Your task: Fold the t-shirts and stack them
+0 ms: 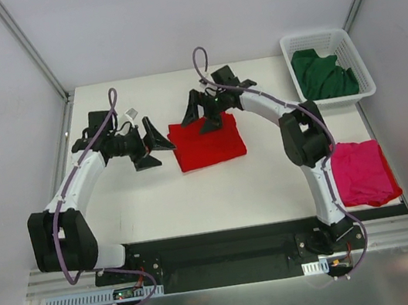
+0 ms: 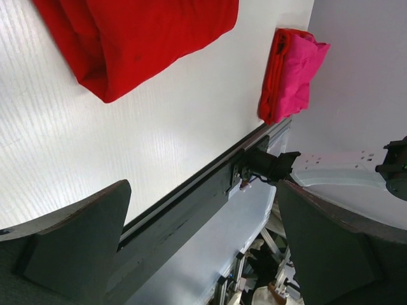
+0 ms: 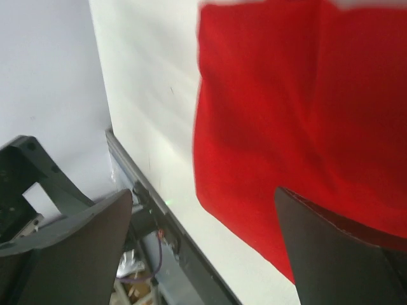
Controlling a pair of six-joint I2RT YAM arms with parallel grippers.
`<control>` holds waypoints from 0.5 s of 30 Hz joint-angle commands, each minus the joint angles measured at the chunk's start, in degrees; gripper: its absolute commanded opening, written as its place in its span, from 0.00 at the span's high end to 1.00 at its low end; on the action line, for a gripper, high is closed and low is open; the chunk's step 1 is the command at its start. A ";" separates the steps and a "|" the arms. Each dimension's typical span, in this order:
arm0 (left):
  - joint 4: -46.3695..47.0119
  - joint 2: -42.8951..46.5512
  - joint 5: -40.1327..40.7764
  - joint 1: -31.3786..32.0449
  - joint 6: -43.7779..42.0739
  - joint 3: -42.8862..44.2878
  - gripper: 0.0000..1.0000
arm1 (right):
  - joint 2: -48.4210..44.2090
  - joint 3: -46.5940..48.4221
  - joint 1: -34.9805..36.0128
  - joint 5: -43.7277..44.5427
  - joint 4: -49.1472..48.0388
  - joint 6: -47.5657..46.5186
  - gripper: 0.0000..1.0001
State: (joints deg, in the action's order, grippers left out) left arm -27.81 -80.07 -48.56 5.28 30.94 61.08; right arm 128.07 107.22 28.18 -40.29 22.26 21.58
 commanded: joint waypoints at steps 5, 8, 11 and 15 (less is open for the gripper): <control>0.22 6.42 -0.40 0.08 0.61 -5.88 0.01 | 1.91 -10.80 7.84 -8.73 -13.54 9.08 0.04; 0.13 7.56 -0.05 0.00 0.79 -7.29 0.01 | 2.54 -10.71 8.73 -8.23 -13.38 9.35 0.04; -0.05 8.35 -0.05 0.00 1.14 -7.38 0.01 | -0.45 -8.80 8.47 -7.96 -12.08 9.35 0.04; -0.14 9.58 0.13 0.00 1.58 -6.94 0.01 | -3.70 -5.01 8.64 -7.17 -6.98 8.03 0.04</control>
State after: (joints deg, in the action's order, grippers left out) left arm -27.86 -73.10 -48.51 5.26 31.53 53.74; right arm 130.87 97.71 37.56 -47.27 12.78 29.82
